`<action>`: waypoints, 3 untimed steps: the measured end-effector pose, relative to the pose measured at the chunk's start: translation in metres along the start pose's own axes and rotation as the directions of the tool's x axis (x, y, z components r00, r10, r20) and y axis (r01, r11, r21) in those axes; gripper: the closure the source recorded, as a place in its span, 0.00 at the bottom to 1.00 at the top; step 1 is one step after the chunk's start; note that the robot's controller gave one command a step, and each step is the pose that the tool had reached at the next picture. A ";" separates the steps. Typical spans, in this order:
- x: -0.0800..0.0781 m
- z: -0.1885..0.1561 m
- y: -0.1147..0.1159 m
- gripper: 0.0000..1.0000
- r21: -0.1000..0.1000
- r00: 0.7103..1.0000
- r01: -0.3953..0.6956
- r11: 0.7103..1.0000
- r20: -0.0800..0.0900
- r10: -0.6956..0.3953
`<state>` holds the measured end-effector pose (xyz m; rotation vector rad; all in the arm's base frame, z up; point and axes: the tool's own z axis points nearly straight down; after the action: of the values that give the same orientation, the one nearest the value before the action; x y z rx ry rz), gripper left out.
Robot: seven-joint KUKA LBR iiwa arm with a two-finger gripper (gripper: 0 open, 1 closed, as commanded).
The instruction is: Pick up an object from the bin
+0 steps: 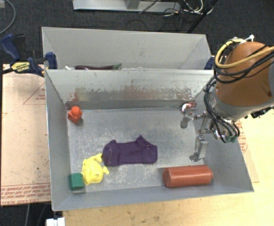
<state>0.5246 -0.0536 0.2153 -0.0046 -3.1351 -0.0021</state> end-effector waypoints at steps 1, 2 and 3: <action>-0.001 -0.004 0.000 0.00 0.001 1.000 0.002 1.000 0.007 -0.002; 0.011 0.042 0.017 0.00 0.002 0.998 0.062 0.998 0.011 -0.062; 0.025 0.088 0.025 0.00 0.002 0.974 0.225 0.974 0.010 -0.225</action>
Offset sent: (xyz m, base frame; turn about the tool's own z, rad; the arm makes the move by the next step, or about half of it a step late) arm -0.0427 0.0549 -0.1453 -0.1942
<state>0.4989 -0.0288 0.1275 0.3508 -3.1255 -0.0014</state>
